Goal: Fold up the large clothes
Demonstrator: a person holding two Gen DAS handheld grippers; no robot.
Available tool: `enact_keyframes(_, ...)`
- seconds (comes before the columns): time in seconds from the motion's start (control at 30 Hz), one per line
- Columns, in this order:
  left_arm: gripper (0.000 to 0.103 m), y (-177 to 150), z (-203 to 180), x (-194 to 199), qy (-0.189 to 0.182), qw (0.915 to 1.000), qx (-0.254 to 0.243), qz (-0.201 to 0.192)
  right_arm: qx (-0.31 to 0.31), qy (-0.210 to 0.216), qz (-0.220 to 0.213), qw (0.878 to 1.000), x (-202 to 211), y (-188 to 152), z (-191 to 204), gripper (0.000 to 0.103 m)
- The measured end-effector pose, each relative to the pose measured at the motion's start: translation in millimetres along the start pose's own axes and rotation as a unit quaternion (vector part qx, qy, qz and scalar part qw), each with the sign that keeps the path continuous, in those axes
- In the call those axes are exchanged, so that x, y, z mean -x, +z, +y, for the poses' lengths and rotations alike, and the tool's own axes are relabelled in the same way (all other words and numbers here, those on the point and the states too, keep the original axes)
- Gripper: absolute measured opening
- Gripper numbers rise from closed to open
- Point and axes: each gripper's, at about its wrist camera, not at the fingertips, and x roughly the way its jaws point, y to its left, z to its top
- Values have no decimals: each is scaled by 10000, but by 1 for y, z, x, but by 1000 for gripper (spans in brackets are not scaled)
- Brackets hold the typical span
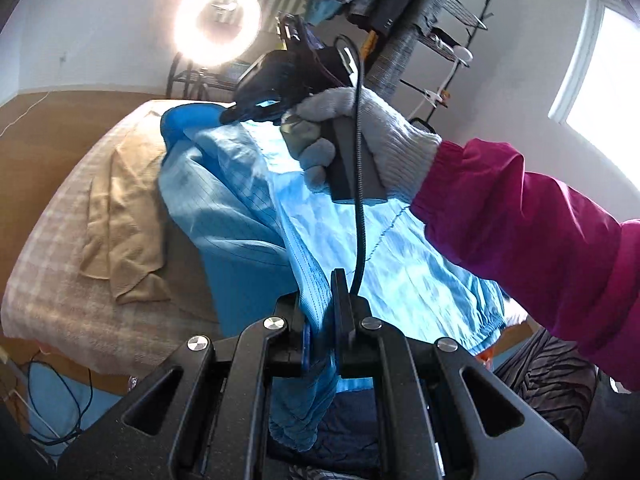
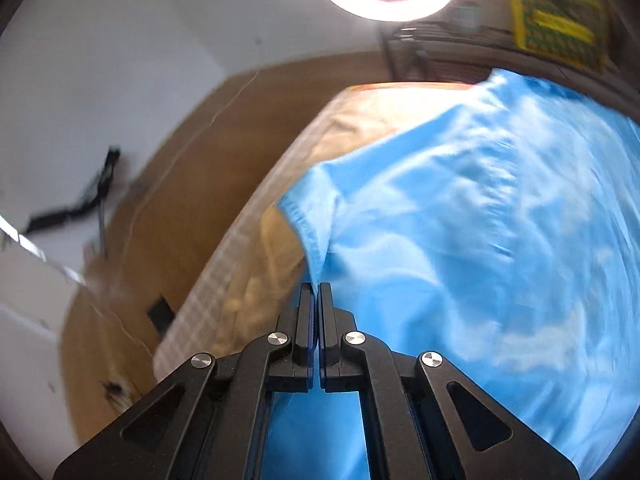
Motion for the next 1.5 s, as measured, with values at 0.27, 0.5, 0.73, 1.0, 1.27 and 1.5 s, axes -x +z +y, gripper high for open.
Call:
enact_keyframes(0.27, 6, -8, -11, -15, -121, 9995, -150, 249, 1557, -1071, 245, 9817, 7, -2, 33, 28)
enact_keyframes(0.5, 6, -13, 5, -20, -216, 9990, 114, 377, 3603, -2013, 829, 9071, -59, 19, 118, 45)
enact_keyframes(0.73, 6, -19, 17, -17, -344, 9979, 299, 466, 4777, -3126, 1324, 8103, -148, 21, 136, 45)
enact_keyframes(1.0, 6, -22, 23, -16, -310, 9974, 373, 532, 4687, -3177, 1408, 8122, -188, 28, 122, 1)
enact_keyframes(1.27, 6, -20, 12, -12, 118, 9987, -56, 500, 2165, -1910, 4, 9574, -90, 92, 75, 0)
enact_keyframes(1.5, 6, -25, -26, -26, 211, 9940, -810, 701, -266, -1048, -867, 9904, 26, 84, -66, 0)
